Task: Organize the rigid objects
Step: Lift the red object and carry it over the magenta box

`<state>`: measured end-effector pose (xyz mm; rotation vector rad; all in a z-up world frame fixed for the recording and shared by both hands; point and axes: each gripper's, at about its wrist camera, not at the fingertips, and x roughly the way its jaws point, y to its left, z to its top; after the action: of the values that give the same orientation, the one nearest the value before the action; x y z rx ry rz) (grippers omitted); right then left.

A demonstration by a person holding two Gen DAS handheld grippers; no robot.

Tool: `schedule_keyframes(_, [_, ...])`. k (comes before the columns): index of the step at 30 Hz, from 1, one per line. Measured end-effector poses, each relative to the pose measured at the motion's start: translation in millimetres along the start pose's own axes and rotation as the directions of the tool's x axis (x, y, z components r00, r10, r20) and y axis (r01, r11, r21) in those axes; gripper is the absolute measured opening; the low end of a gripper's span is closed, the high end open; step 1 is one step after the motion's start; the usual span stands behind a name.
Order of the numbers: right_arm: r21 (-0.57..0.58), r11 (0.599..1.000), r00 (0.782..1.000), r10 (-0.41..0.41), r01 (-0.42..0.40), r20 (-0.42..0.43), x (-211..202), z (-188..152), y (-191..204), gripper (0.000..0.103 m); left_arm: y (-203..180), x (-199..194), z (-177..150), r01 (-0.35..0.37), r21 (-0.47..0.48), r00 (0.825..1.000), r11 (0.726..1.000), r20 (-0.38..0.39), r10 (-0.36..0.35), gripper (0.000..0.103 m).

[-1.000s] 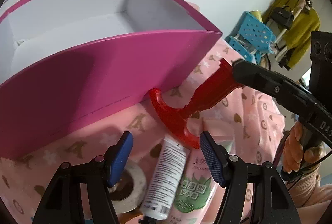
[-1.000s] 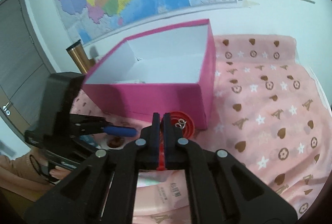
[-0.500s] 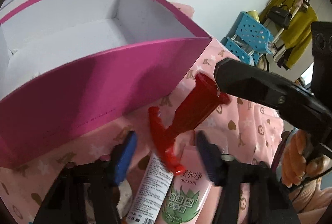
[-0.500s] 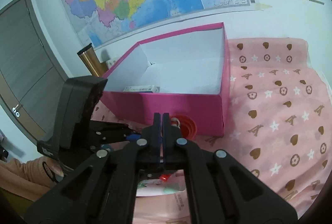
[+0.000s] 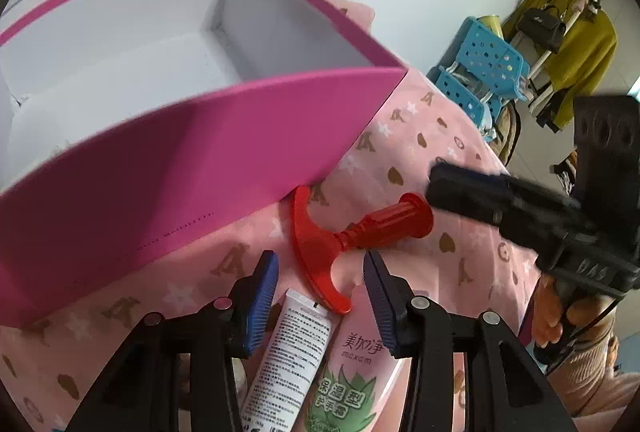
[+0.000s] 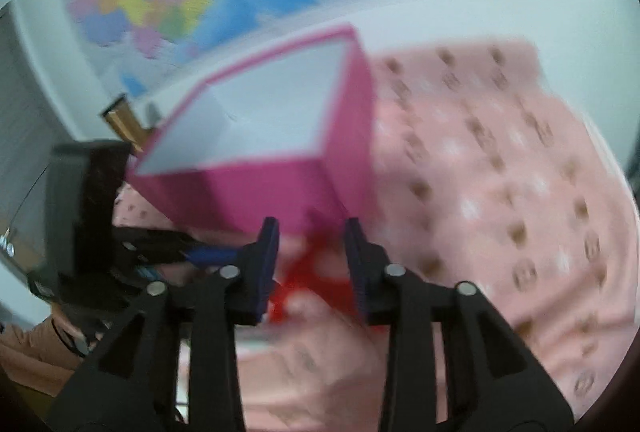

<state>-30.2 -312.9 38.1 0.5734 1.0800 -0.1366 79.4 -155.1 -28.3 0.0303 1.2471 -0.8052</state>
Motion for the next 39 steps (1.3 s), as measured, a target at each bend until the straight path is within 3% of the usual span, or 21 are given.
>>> schedule_keyframes(2, [0.030, 0.999, 1.000, -0.020, 0.020, -0.019, -1, -14, -12, 0.037, -1, 8, 0, 0.012, -0.002, 0.999, 1.000, -0.035, -0.012, 0.056])
schedule_keyframes(6, [0.044, 0.999, 0.999, -0.023, 0.024, -0.037, 5, -27, -19, 0.037, -13, 23, 1, -0.013, 0.029, 0.997, 1.000, -0.081, 0.015, 0.057])
schedule_keyframes(10, [-0.017, 0.999, 0.999, -0.030, 0.029, -0.024, 14, -28, -9, 0.037, -20, 27, 5, -0.014, 0.041, 0.996, 0.999, -0.092, 0.018, 0.060])
schedule_keyframes(13, [-0.053, 0.995, 0.996, -0.083, 0.081, -0.029, 22, -31, -3, 0.023, -18, 26, 5, 0.002, 0.026, 0.996, 1.000, -0.095, 0.001, 0.066])
schedule_keyframes(17, [-0.018, 0.999, 0.999, -0.049, 0.048, -0.011, 17, -33, -9, 0.016, -14, 24, 2, 0.016, 0.002, 0.997, 1.000, -0.074, -0.016, 0.067])
schedule_keyframes(30, [-0.112, 0.994, 0.991, 0.031, -0.017, 0.129, -37, -12, 32, 0.010, -28, -50, -6, 0.047, -0.022, 0.993, 0.999, 0.113, -0.045, 0.066])
schedule_keyframes(35, [-0.195, 0.980, 0.977, 0.082, -0.043, 0.197, -56, 16, 57, 0.010, -32, -94, 5, 0.001, -0.015, 0.972, 1.000, 0.234, 0.002, 0.066])
schedule_keyframes(39, [-0.243, 0.968, 0.967, 0.125, -0.069, 0.222, -49, 45, 71, 0.010, -19, -107, 27, -0.057, -0.026, 0.960, 0.998, 0.274, 0.062, 0.066])
